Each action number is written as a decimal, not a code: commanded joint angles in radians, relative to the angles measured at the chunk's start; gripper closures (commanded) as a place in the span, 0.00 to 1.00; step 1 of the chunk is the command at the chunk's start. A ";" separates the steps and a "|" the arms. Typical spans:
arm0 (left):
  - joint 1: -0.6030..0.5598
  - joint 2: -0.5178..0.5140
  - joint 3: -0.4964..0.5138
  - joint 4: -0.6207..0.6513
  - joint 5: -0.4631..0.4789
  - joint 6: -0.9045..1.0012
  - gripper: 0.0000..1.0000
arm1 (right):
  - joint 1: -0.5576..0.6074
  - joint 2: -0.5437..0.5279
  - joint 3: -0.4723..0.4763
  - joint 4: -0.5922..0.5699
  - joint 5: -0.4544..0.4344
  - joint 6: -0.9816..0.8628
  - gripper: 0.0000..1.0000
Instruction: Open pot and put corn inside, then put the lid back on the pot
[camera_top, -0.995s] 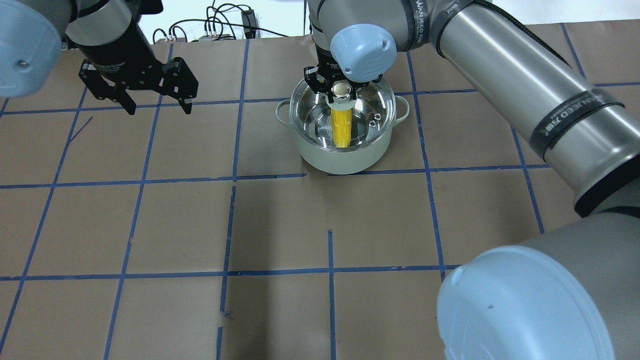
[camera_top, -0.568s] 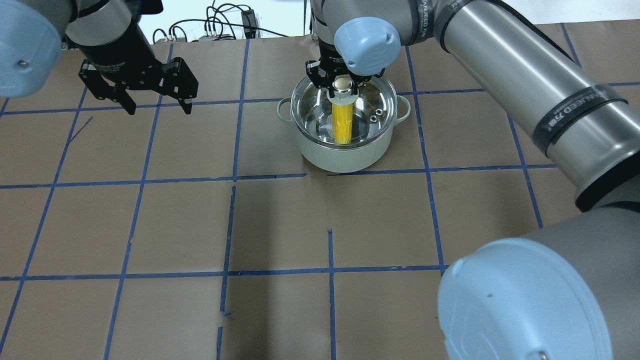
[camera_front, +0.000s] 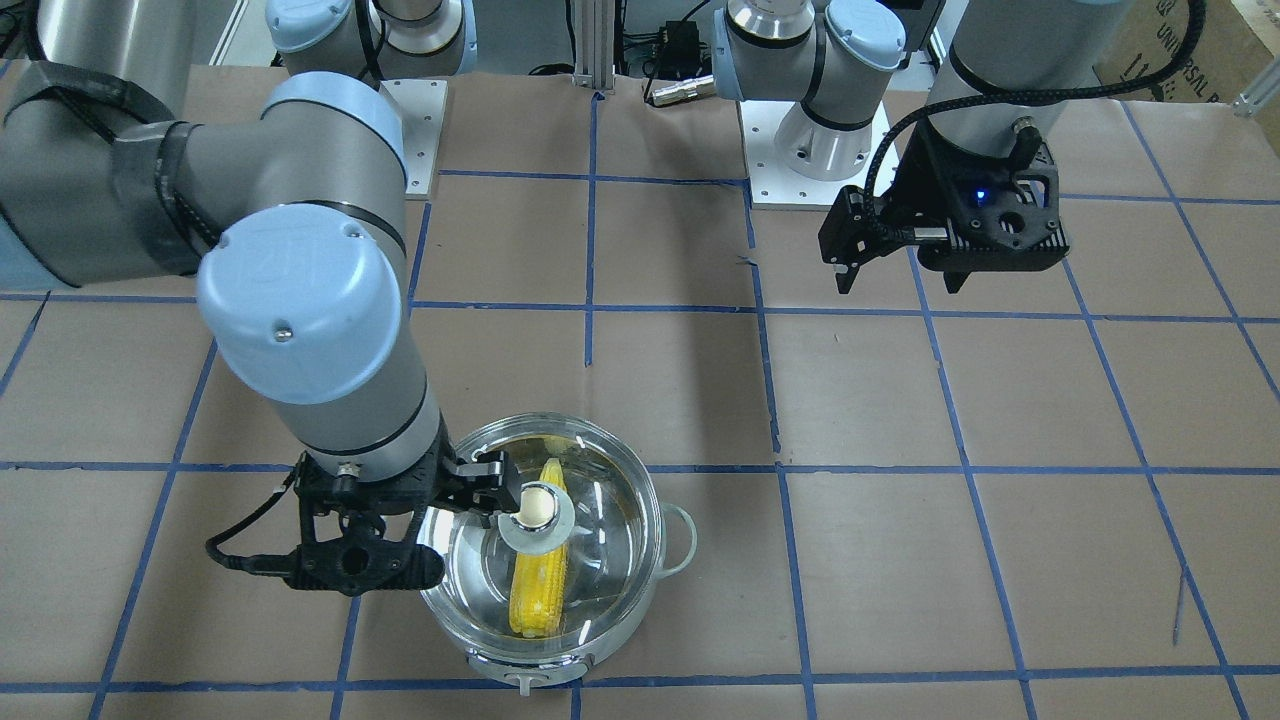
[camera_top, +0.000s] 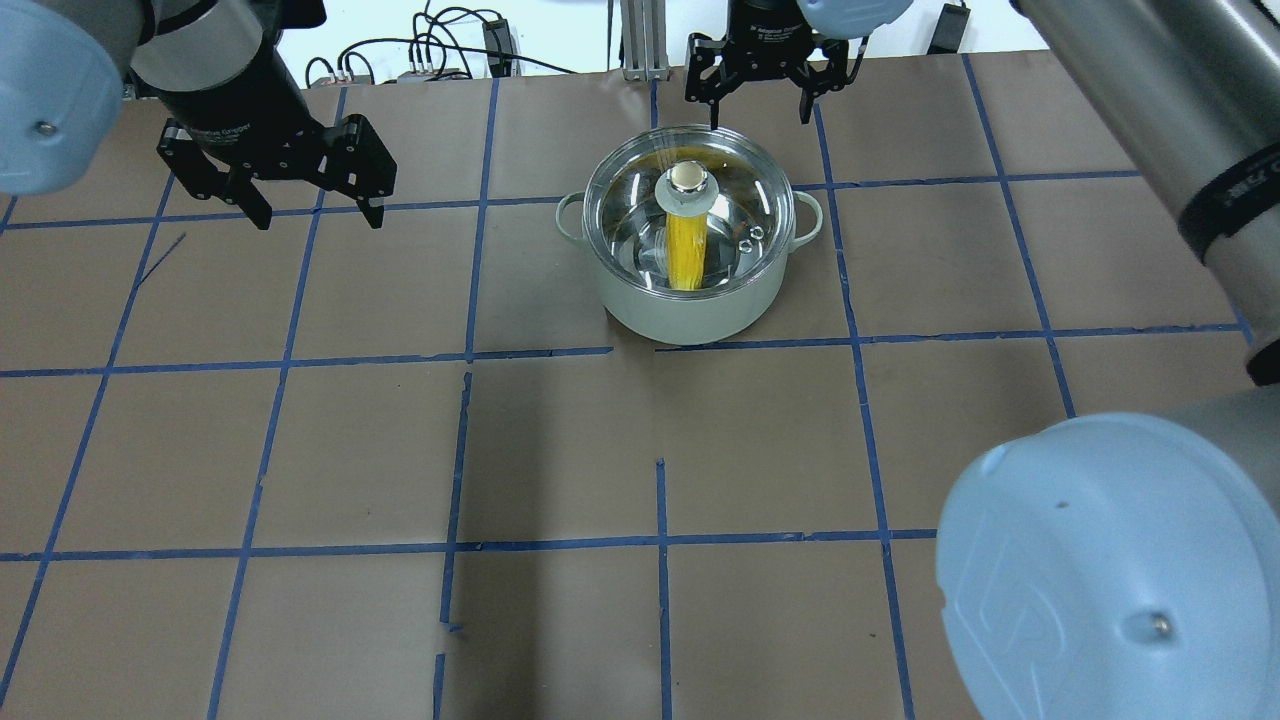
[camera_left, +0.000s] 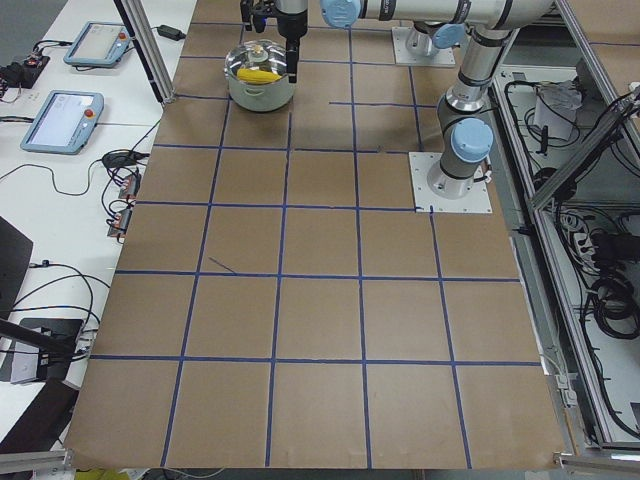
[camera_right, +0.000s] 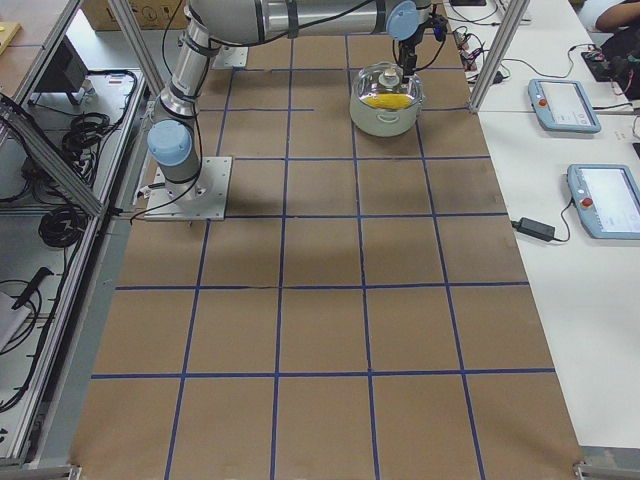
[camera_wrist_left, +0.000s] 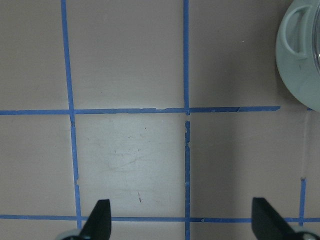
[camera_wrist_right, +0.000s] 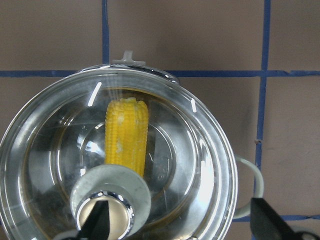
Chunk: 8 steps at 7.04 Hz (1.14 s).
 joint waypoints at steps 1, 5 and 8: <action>0.000 0.001 0.000 0.000 0.000 0.000 0.00 | -0.084 -0.104 0.106 -0.001 0.033 -0.097 0.00; 0.000 0.001 0.000 0.000 0.000 0.002 0.00 | -0.200 -0.469 0.495 -0.009 0.061 -0.251 0.00; 0.000 -0.001 0.000 0.000 0.000 0.002 0.00 | -0.200 -0.582 0.608 -0.004 0.044 -0.243 0.00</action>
